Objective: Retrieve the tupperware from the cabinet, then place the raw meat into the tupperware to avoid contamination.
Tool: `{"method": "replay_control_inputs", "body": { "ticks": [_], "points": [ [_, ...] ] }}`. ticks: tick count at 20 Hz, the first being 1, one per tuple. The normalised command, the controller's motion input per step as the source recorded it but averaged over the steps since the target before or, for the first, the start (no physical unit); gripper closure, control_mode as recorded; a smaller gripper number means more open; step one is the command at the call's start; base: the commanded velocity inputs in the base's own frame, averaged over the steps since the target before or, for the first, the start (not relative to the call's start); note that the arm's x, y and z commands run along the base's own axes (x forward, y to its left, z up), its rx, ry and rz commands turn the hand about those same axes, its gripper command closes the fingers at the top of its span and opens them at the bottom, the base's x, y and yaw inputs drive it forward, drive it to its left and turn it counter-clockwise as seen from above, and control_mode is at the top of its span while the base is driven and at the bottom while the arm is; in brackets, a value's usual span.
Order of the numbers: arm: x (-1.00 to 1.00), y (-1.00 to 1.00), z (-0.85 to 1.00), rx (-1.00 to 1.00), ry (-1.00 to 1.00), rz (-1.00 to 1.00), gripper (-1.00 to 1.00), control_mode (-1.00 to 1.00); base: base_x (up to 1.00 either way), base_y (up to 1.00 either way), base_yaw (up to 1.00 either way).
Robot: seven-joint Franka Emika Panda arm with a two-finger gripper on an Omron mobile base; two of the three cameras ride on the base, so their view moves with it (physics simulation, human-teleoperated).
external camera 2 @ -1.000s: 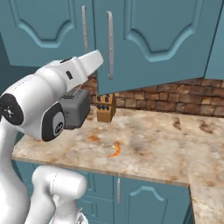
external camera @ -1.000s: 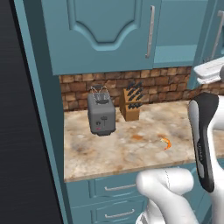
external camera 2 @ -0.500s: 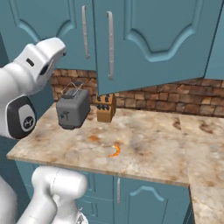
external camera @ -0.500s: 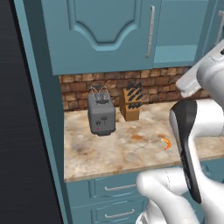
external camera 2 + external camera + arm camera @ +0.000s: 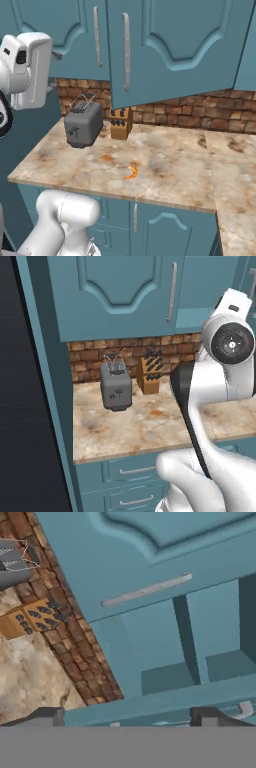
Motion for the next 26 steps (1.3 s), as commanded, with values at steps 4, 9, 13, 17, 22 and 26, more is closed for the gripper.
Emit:
{"method": "replay_control_inputs", "body": {
  "ticks": [4, 9, 13, 17, 22, 26],
  "points": [
    [0.33, 0.06, 0.0, -0.22, 0.12, -0.21, -1.0, -1.0, 0.0, 0.0, 0.0],
    [0.43, 0.0, -0.09, -0.15, 0.04, -0.16, -1.0, -1.0, 0.0, 0.0, 0.0],
    [0.47, -0.06, -0.19, -0.1, 0.0, -0.12, -1.0, -1.0, 0.0, 0.0, 0.0],
    [0.36, -0.26, -0.22, -0.02, -0.01, -0.1, -1.0, -1.0, 0.0, 0.0, 0.0],
    [0.21, -0.47, -0.04, 0.0, 0.0, -0.11, -1.0, -1.0, 0.0, 0.0, 0.0],
    [0.13, -0.45, 0.0, 0.0, 0.0, -0.11, -1.0, -1.0, 0.0, 0.0, 0.0]
  ]
}}
